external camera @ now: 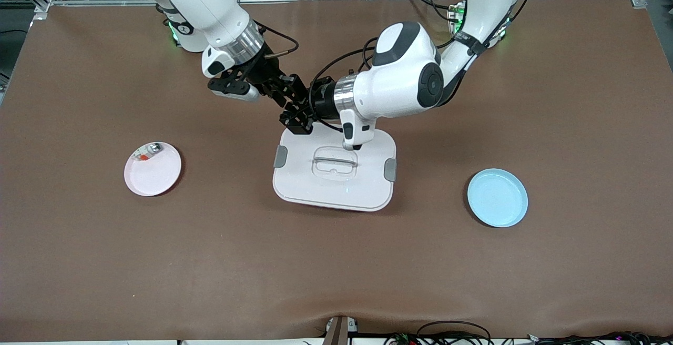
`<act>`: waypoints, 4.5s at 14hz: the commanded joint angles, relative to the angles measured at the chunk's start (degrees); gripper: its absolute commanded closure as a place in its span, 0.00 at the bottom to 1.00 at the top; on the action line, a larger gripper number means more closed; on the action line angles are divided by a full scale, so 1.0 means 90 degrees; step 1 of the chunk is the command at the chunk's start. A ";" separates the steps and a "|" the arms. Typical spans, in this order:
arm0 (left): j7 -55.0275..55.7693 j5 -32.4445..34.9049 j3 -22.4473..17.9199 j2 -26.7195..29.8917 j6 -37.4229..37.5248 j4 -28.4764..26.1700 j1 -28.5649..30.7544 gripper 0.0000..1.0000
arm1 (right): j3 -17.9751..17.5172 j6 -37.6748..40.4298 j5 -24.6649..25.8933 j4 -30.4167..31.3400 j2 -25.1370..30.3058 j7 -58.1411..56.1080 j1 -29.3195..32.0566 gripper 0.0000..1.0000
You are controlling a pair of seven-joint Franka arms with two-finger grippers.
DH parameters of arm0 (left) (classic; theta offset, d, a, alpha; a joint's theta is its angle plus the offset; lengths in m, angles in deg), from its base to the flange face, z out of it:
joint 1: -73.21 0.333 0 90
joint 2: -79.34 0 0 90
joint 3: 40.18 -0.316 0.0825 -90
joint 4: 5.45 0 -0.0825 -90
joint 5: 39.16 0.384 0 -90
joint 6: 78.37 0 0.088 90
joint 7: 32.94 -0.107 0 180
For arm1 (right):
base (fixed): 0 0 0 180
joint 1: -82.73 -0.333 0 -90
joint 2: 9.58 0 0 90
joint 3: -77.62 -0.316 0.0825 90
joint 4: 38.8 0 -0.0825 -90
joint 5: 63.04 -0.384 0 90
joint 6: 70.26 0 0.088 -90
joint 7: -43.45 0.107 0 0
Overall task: Transfer orange switch to right arm and place
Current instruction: 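Close the right gripper on the switch and open the left gripper, then carry the switch with the right gripper while the left gripper withdraws, then lower the orange switch onto the white plate with the right gripper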
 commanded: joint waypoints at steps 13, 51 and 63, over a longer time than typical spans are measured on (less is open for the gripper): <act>0.0204 0.0648 -0.0095 0.0129 0.0058 0.0151 0.0102 0.00 | 0.0036 0.0893 -0.0111 -0.0593 -0.0051 -0.0003 0.0000 1.00; -0.8849 0.4724 -0.2469 0.3908 0.3935 -0.1352 0.2378 0.00 | 0.0153 0.0363 0.2096 0.1221 -0.0450 -1.4933 0.5029 1.00; -0.8849 0.4539 -0.2390 0.3919 0.4004 -0.1392 0.2378 0.00 | 0.0153 -0.1563 0.2096 0.1953 -0.1759 -1.5450 0.5137 1.00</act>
